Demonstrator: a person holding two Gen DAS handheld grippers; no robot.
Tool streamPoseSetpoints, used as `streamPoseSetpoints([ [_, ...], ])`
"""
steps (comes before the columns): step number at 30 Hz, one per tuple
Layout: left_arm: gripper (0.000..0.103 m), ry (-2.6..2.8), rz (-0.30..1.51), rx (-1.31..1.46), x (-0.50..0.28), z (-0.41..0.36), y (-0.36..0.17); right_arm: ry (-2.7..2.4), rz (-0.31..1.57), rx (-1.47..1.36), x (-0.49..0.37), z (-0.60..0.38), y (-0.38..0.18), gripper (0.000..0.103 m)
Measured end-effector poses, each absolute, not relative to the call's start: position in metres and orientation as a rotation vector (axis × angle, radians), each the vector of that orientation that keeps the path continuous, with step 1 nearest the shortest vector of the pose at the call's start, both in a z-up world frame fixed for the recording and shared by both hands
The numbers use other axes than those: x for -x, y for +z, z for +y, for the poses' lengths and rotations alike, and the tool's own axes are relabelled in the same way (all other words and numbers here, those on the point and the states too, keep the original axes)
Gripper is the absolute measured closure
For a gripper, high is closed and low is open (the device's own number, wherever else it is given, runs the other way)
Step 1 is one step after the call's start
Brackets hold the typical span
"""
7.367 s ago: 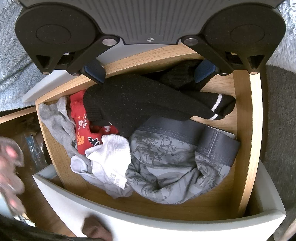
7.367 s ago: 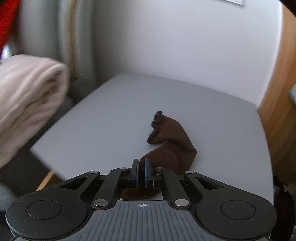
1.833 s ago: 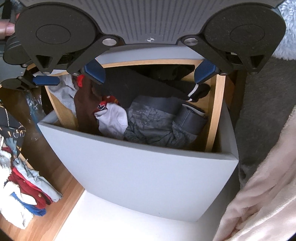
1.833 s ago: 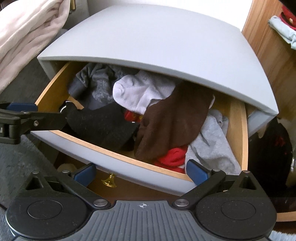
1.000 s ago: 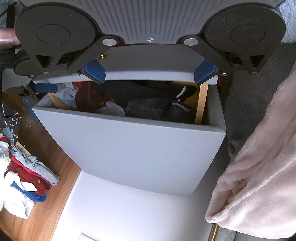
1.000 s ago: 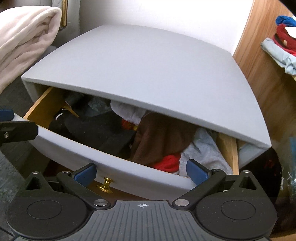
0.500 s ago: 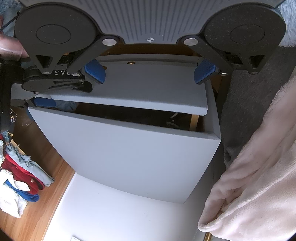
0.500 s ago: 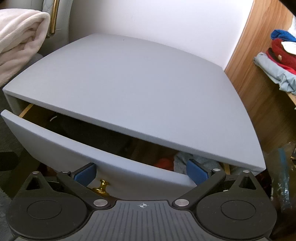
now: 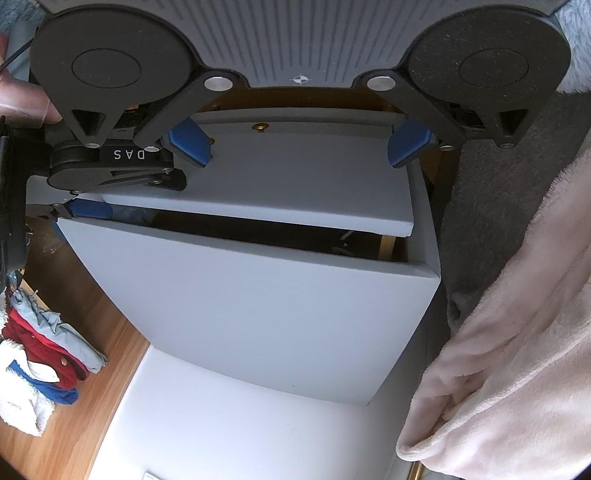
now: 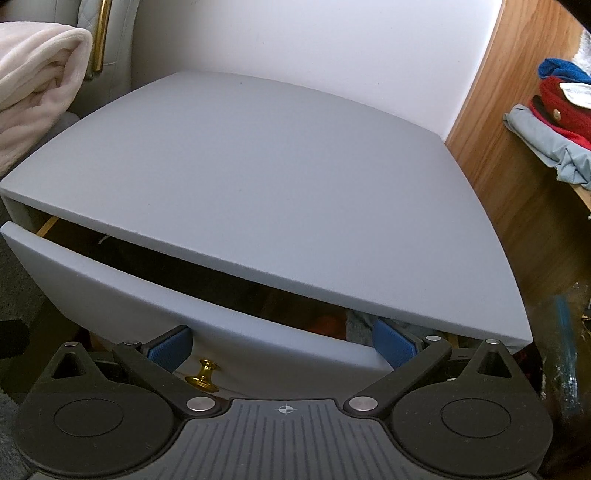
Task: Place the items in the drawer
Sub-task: 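Press the drawer front fully closed with the right gripper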
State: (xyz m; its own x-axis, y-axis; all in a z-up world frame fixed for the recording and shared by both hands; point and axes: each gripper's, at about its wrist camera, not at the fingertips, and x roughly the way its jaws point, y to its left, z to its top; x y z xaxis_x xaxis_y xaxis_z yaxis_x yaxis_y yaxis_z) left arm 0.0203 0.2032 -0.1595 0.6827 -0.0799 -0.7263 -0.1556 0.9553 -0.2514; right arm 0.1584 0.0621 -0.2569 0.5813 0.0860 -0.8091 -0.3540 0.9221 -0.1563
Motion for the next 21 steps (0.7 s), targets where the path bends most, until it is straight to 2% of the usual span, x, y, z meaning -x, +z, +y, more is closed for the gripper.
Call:
streamPoseSetpoints([
  [21,0.0,0.042,0.834,0.287,-0.046,0.205,-0.165,0.217,0.914,0.222,-0.176,0.043,-0.247,0.0],
])
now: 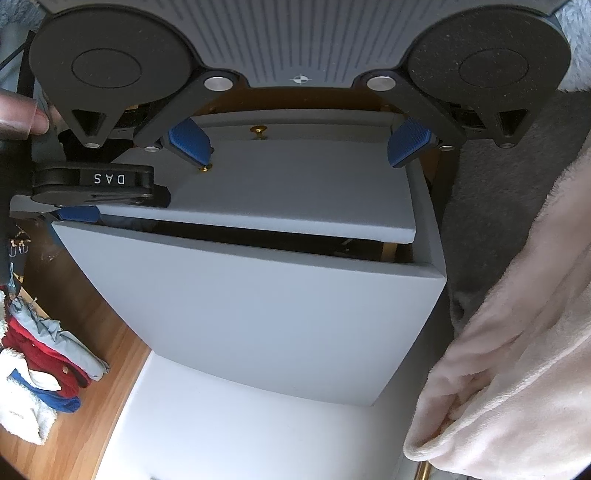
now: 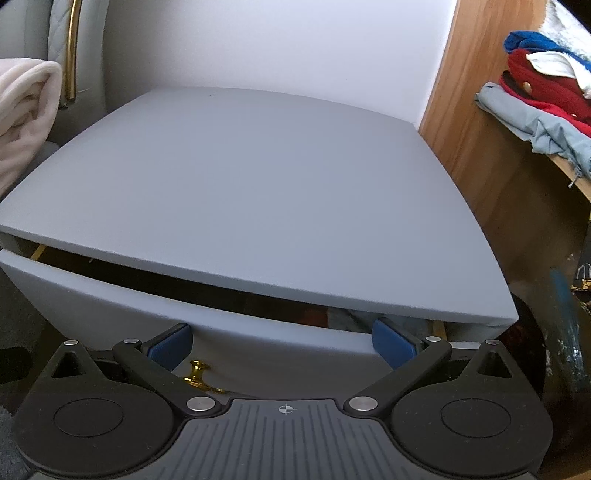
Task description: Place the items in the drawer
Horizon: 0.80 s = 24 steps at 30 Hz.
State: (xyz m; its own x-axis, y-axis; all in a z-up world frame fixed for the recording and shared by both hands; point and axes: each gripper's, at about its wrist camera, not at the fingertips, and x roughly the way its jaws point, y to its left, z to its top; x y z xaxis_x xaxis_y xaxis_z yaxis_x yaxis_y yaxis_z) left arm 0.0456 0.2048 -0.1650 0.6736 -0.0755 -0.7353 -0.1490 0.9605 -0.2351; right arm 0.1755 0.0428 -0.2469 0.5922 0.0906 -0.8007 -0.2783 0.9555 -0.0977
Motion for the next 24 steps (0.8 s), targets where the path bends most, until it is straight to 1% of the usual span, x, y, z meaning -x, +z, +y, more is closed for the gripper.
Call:
streamPoseSetpoints([
  [14,0.0,0.067,0.851,0.281,-0.049,0.202,-0.165,0.132,0.95,0.133,-0.176,0.029,-0.237,0.0],
  [18,0.0,0.069,0.855,0.266,-0.049,0.199,-0.161,0.107,0.909,0.093,-0.171,0.016,-0.215,0.0],
  [24,0.0,0.082,0.824,0.246,-0.048,0.196,-0.143,0.134,0.821,0.002,-0.159,-0.009,-0.159,0.0],
])
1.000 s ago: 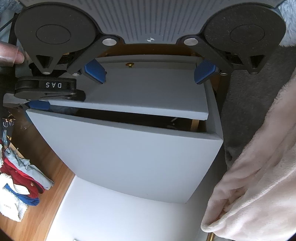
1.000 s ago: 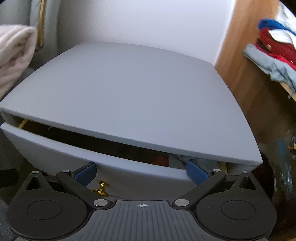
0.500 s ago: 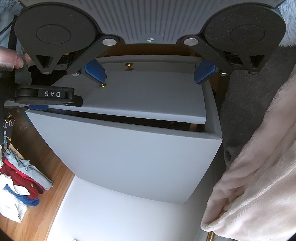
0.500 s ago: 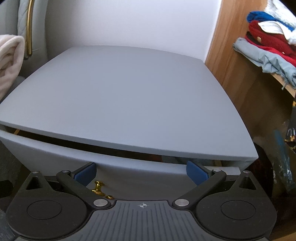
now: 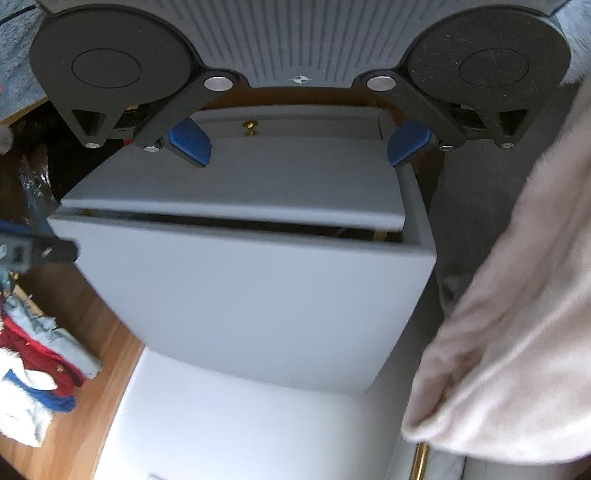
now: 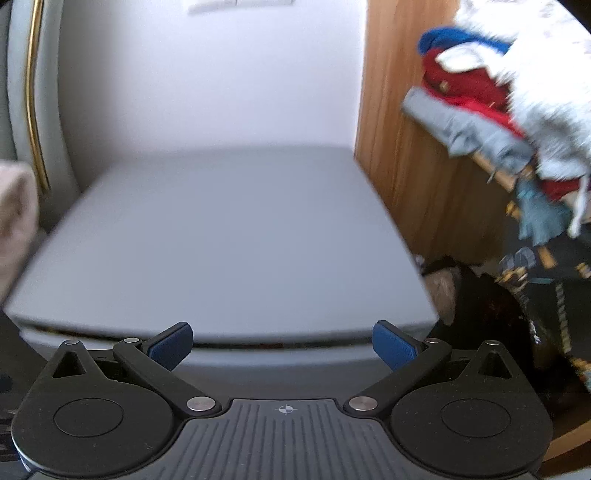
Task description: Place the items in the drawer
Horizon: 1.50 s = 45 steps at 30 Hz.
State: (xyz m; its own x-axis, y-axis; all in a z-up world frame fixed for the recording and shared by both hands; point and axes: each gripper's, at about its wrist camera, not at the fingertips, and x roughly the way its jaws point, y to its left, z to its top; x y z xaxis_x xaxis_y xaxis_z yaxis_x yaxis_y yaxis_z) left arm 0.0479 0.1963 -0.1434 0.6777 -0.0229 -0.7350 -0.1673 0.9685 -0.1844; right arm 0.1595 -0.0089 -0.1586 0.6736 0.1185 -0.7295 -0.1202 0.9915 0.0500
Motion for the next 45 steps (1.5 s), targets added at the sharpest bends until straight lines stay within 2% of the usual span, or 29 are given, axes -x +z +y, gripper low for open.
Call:
streamPoseSetpoints([
  [12,0.0,0.11,0.678,0.2,-0.038,0.203,-0.048,0.136,0.644,-0.126,-0.137,-0.069,-0.021,0.0],
  [25,0.0,0.105,0.5,0.118,0.035,0.209,0.092,0.109,0.461,-0.063,-0.026,-0.06,0.093,0.0],
  [34,0.0,0.151,0.453,0.085,0.113,0.186,0.134,0.1,0.402,-0.014,0.036,-0.043,0.124,0.0],
  [45,0.0,0.181,0.43,0.088,0.14,0.166,0.136,0.188,0.414,-0.05,0.052,-0.027,0.117,0.0],
])
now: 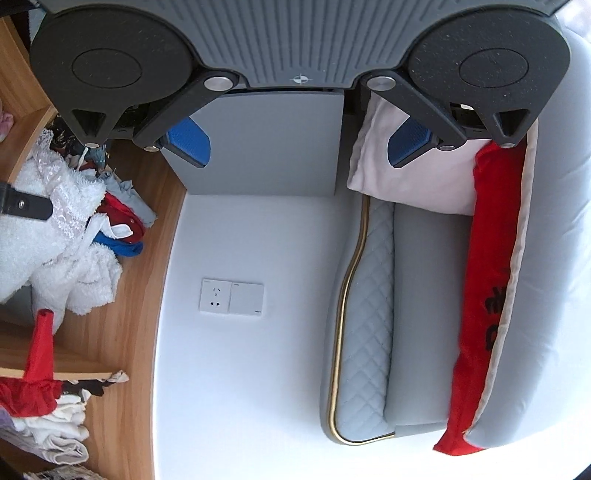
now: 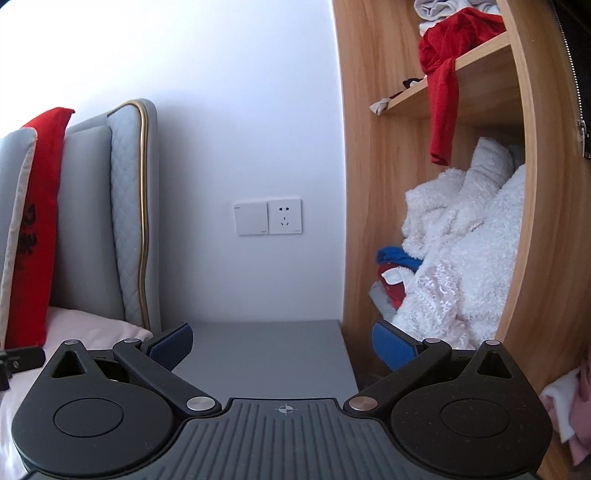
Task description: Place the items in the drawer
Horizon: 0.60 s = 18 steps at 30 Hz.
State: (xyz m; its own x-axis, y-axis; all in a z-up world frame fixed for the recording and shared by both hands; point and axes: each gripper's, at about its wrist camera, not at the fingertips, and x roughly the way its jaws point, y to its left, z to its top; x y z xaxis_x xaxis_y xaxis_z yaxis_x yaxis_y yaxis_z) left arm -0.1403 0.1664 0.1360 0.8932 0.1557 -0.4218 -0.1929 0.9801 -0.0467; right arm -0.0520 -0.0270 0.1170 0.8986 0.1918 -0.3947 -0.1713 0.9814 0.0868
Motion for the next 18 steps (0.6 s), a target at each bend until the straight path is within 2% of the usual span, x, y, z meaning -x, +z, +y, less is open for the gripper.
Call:
streamPoseSetpoints([
  [18,0.0,0.187,0.459,0.048,0.136,0.164,0.136,0.179,0.457,-0.013,0.053,-0.008,0.103,0.0],
])
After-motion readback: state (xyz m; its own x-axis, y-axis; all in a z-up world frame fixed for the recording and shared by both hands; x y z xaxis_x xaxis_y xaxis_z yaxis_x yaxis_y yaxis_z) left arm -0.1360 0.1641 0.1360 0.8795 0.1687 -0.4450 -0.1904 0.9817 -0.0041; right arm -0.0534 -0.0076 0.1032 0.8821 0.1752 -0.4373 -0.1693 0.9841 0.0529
